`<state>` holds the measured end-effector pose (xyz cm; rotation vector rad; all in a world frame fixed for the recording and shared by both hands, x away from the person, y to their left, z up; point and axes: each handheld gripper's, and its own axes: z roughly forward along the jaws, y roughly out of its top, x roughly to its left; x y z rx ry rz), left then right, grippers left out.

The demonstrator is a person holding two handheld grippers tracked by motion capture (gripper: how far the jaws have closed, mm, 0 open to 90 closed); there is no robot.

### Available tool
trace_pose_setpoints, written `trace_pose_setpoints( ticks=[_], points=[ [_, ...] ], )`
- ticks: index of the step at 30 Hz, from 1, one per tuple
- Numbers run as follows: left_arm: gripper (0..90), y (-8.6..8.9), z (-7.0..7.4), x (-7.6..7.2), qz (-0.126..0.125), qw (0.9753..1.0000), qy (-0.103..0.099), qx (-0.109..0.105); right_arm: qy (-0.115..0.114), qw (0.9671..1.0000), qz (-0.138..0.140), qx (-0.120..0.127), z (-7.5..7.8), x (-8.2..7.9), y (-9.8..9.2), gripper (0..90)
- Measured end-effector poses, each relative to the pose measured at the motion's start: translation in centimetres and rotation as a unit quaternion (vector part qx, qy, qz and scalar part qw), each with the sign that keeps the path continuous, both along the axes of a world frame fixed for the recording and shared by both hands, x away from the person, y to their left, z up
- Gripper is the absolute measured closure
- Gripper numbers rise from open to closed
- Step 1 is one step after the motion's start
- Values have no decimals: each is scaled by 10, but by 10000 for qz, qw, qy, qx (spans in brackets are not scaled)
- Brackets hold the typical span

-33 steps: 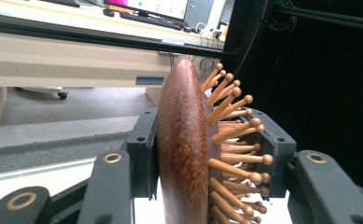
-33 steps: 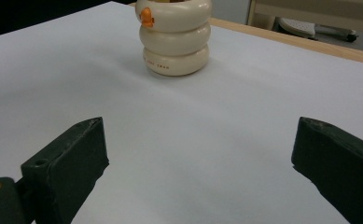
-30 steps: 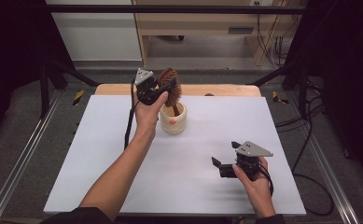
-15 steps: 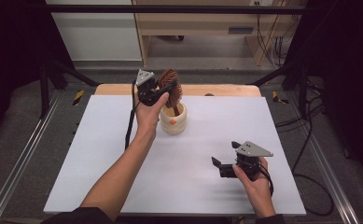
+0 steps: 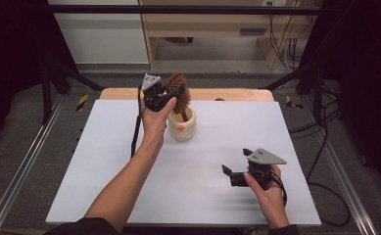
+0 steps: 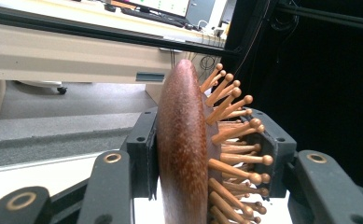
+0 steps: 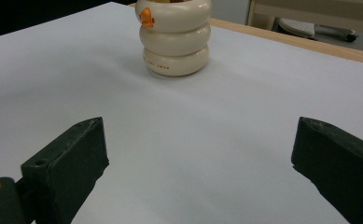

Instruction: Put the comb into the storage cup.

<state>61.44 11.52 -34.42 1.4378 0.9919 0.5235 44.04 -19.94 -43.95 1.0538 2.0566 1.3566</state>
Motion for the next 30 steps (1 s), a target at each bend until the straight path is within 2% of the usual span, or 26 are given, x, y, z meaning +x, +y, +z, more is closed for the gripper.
trace_pose_setpoints(
  ticks=[30],
  points=[
    [499,1,-6,0,20,9999,80,-89,21,10000,25,-1,-1,0,1,39]
  ],
)
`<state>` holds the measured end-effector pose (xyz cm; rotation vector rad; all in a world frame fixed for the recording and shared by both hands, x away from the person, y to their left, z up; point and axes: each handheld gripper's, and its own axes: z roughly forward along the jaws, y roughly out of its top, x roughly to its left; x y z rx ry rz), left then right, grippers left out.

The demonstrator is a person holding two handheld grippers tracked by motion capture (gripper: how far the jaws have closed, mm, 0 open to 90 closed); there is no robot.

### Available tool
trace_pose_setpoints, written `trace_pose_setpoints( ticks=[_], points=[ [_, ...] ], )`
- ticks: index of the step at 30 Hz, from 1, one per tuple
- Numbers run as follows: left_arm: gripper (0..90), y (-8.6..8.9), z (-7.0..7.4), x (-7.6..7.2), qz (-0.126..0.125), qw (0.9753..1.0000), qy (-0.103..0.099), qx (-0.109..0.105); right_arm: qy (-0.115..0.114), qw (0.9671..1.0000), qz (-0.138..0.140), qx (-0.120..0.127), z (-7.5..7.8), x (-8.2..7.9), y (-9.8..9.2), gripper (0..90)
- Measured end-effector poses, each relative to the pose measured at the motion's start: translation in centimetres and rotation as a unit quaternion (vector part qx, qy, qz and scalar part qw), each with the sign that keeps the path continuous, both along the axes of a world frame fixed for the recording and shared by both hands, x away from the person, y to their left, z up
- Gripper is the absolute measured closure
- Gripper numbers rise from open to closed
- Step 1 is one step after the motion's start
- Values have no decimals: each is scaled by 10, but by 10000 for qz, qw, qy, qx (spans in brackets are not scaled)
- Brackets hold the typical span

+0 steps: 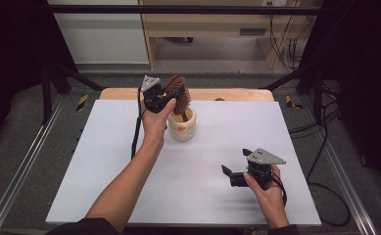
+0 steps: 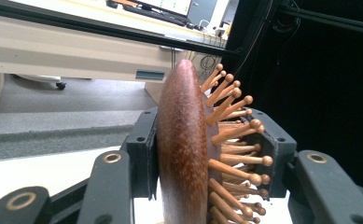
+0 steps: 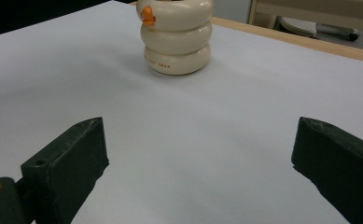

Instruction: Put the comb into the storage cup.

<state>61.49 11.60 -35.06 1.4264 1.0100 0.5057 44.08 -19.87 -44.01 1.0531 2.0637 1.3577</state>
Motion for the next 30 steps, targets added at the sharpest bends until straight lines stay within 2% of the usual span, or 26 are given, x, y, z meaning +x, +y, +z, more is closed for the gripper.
trace_pose_setpoints(
  ticks=[30],
  points=[
    [497,3,-8,1,55,9999,100,-110,35,10000,39,-26,-1,1,1,39]
  ],
)
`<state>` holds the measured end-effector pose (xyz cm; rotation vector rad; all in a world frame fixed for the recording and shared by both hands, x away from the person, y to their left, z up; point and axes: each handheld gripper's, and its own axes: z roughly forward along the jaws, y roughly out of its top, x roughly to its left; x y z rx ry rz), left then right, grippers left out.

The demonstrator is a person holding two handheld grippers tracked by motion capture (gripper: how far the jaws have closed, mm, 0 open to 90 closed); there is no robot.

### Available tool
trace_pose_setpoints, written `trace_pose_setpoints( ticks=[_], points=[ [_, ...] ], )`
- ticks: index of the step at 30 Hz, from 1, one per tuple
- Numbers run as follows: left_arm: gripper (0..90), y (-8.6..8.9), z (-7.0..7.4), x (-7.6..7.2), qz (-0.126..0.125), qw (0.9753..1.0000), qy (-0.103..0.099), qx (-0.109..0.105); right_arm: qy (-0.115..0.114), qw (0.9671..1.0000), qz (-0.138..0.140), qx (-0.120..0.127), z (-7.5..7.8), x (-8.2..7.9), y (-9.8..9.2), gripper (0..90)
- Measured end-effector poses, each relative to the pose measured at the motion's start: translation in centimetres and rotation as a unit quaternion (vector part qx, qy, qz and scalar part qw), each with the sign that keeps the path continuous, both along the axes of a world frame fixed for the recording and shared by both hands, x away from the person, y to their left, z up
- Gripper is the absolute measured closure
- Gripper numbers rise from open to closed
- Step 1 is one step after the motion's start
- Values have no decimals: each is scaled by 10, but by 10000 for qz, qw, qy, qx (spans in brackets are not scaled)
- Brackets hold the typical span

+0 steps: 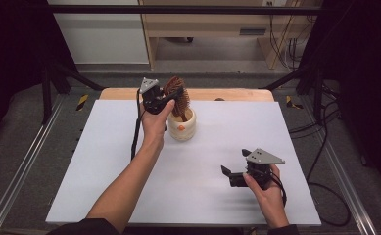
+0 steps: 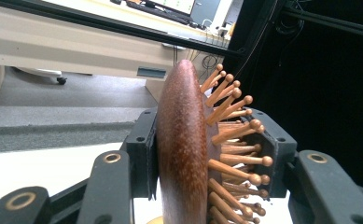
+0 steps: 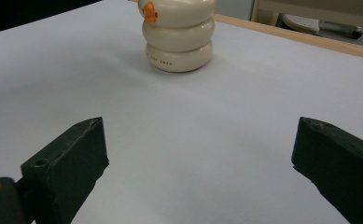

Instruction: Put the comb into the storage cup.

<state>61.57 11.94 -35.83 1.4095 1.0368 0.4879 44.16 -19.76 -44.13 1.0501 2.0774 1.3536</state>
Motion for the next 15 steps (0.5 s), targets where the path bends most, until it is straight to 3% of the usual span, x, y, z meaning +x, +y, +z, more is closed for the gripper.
trace_pose_setpoints(
  ticks=[15],
  points=[
    [497,-1,-2,0,-39,10000,24,-70,29,10000,-1,-30,-1,0,1,39]
  ],
)
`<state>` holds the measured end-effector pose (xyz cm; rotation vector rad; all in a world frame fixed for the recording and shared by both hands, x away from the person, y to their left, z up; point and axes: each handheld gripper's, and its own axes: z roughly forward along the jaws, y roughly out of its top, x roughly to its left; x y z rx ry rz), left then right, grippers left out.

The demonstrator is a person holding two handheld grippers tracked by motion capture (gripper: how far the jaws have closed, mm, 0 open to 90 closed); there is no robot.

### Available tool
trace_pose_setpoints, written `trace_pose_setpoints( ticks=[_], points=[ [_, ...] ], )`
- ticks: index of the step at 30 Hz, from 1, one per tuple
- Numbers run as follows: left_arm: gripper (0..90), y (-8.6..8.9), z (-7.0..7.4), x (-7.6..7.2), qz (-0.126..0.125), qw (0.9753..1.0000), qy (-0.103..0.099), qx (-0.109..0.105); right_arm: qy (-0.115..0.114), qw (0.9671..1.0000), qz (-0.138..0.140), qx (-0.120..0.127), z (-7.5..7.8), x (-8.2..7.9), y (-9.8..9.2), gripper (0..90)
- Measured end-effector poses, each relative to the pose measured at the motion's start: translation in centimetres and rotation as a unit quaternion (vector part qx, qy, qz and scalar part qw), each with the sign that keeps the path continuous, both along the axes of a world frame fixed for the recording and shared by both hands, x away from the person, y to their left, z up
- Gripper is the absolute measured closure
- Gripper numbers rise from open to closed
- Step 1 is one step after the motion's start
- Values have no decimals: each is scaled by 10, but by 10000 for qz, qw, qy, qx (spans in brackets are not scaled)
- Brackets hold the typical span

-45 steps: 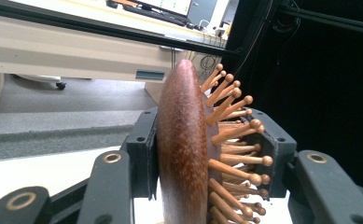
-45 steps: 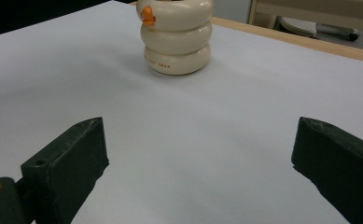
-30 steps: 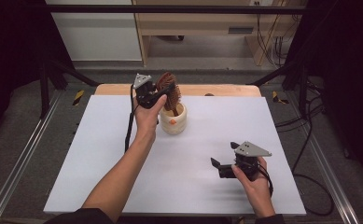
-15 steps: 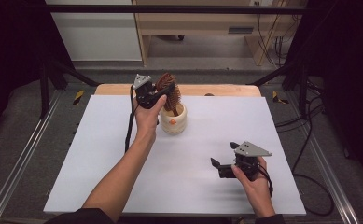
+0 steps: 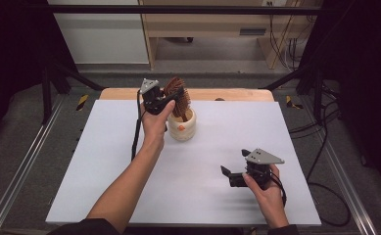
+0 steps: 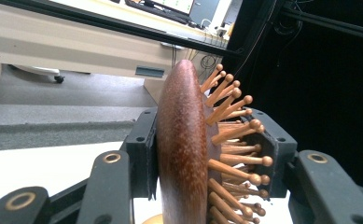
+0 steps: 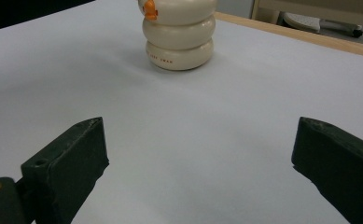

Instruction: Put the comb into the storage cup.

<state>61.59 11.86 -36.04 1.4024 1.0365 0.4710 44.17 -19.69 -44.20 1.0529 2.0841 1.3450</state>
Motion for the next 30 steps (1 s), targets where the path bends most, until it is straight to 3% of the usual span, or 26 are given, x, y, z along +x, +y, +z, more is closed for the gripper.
trace_pose_setpoints(
  ticks=[17,30],
  points=[
    [488,1,0,0,-26,10000,11,-18,5,10000,16,-24,-1,0,1,39],
    [476,10,-4,3,35,9997,143,-202,10,10000,27,-37,-1,0,2,39]
  ],
)
